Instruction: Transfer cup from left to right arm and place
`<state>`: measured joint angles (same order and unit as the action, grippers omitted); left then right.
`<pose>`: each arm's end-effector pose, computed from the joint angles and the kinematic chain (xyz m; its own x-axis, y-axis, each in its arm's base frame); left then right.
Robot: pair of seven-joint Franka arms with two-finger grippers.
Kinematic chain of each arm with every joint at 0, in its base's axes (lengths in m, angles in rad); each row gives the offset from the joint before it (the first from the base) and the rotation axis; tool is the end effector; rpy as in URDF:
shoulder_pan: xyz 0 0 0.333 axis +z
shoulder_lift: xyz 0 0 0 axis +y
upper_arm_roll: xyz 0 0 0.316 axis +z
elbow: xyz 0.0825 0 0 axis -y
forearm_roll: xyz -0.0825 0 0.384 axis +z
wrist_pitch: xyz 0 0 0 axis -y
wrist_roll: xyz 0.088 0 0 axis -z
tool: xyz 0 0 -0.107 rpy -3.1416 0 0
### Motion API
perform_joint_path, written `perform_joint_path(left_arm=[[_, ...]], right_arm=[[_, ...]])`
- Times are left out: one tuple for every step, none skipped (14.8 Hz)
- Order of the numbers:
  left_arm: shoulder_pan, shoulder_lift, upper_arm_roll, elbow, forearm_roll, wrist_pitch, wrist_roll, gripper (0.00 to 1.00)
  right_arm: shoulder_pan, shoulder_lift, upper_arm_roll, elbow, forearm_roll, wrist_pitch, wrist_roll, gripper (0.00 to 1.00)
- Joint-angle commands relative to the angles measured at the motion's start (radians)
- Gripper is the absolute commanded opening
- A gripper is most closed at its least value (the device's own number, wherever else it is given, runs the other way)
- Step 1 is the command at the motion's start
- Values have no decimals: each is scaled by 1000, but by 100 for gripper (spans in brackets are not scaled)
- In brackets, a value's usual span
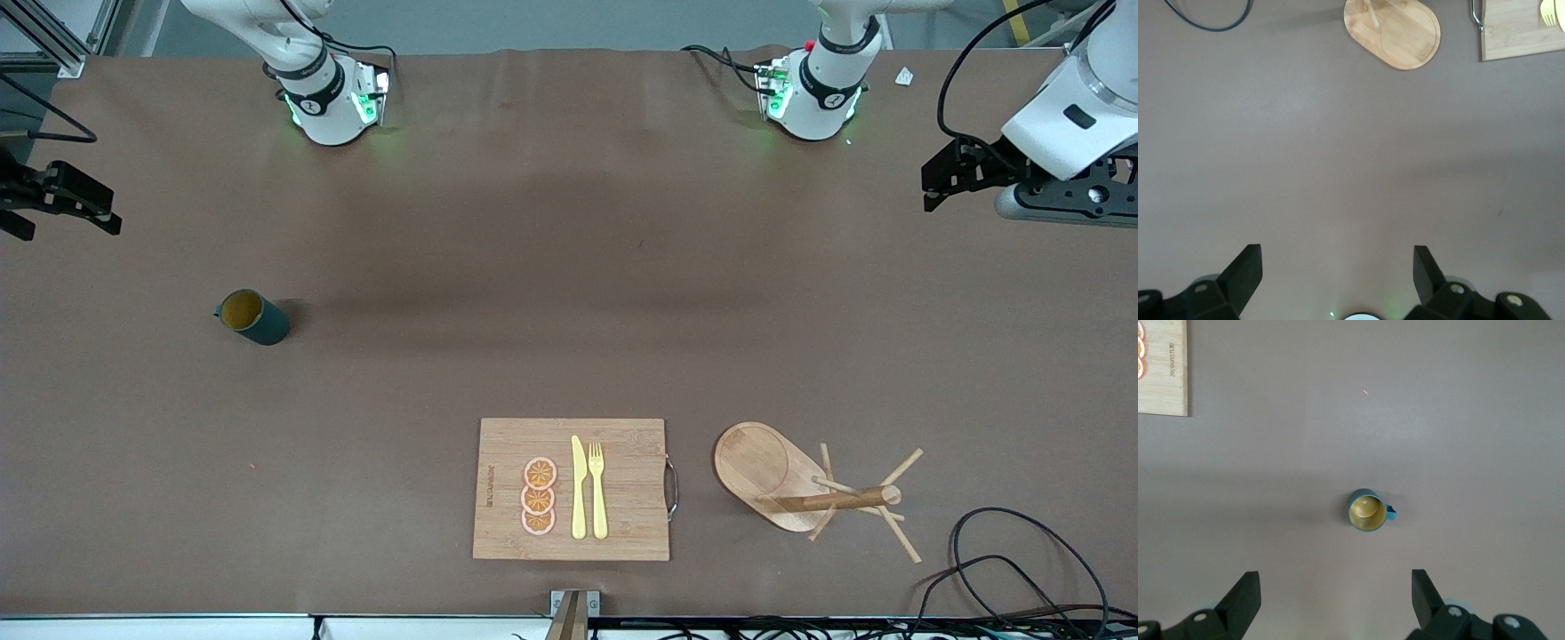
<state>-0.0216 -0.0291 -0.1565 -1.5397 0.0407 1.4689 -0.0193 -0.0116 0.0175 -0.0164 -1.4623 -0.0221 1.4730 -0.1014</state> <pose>0.5273 -0.0916 0.6461 0.9873 -0.1537 -0.0411 -0.1555 -0.9868 -0.0459 0.5499 -0.0179 0.6570 0.9974 0.0712 -0.0090 0.0713 -0.9972 0.0215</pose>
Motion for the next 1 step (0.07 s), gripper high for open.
perform_joint_path(left_arm=[[5, 0, -3, 13, -24, -22, 13, 100]], right_arm=[[-13, -8, 6, -9, -9, -5, 20, 100]])
